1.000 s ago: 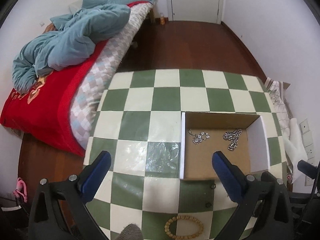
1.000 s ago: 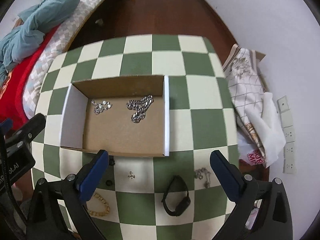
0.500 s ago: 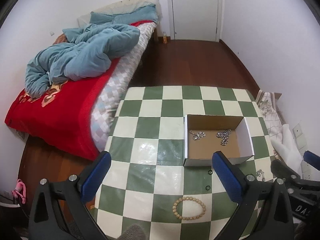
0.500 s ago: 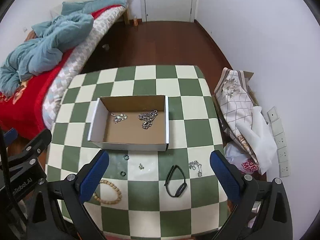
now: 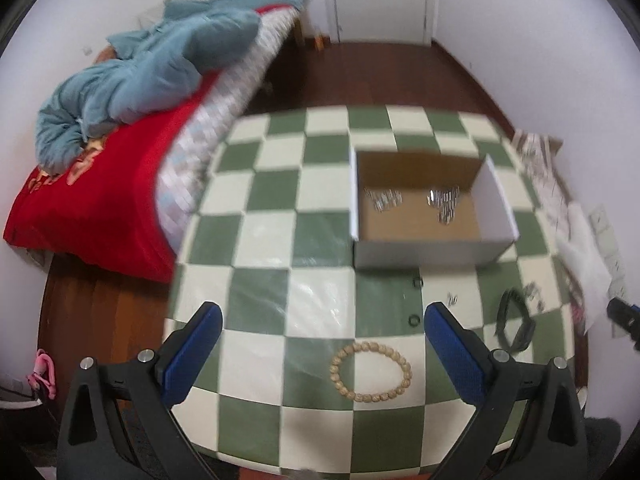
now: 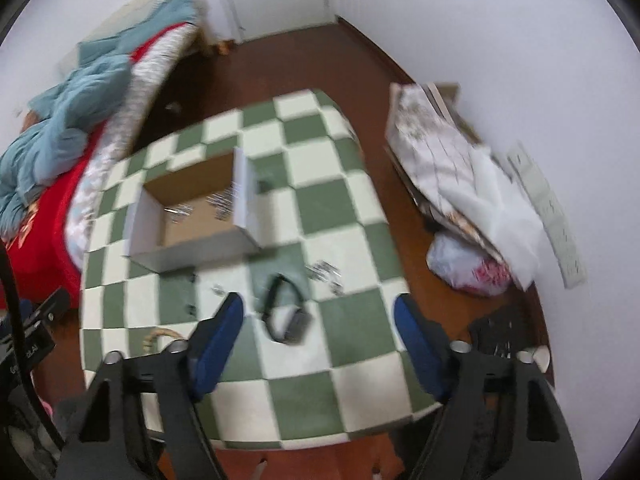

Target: Organize jewelry

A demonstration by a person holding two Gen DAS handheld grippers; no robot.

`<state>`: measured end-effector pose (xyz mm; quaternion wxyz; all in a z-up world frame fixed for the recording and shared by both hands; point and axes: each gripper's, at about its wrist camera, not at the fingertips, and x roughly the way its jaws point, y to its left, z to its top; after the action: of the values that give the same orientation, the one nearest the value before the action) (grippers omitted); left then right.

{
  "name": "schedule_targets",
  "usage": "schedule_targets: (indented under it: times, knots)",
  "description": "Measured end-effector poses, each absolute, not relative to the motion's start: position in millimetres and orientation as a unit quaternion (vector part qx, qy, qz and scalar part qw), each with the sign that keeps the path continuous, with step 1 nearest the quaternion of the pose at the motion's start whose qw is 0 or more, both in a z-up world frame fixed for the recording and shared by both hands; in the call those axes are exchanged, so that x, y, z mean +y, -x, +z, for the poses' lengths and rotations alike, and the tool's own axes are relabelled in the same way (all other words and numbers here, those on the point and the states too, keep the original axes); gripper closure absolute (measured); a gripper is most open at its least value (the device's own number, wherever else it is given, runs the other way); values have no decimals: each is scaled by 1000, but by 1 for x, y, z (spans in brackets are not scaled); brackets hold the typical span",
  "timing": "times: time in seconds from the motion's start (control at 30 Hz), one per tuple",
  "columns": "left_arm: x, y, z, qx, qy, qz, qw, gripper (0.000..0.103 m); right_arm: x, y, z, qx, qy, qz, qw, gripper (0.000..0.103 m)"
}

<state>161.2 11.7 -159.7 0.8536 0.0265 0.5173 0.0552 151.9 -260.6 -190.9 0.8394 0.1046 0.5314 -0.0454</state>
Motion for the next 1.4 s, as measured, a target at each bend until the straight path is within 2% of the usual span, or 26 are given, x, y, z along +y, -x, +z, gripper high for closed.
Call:
schedule_targets:
  times: [0.2,0.23,0.37,0.43,0.47,0.73,1.03,1.4]
  knots:
    - [-9,-179,-216,562,-37,32,826,1,-292,-176,-251,562,-130,-42,816,44]
    - [-13,-181,-224,569,-36,22,821,3,-293,-180,-258,566,-131,-42,813,46]
    - [-31,-187,-251,596,-51,-11,801,29,-290,-199,-285,579,-133,-39,803,53]
    - [-38,-190,-261,605,-55,-22,794,34,-289,-205,-292,583,-133,-40,801,53]
    - [-41,-191,-265,609,-57,-26,791,40,-288,-207,-296,584,-134,-38,800,53]
    - [-59,-195,-276,610,-69,-45,788,42,-293,-216,-313,593,-135,-40,793,54]
    - [-79,-187,-267,605,-65,-78,790,91,-293,-222,-320,593,-139,-30,792,54]
    - [-62,-186,-262,601,-55,-62,795,93,-286,-224,-321,590,-145,-12,794,53]
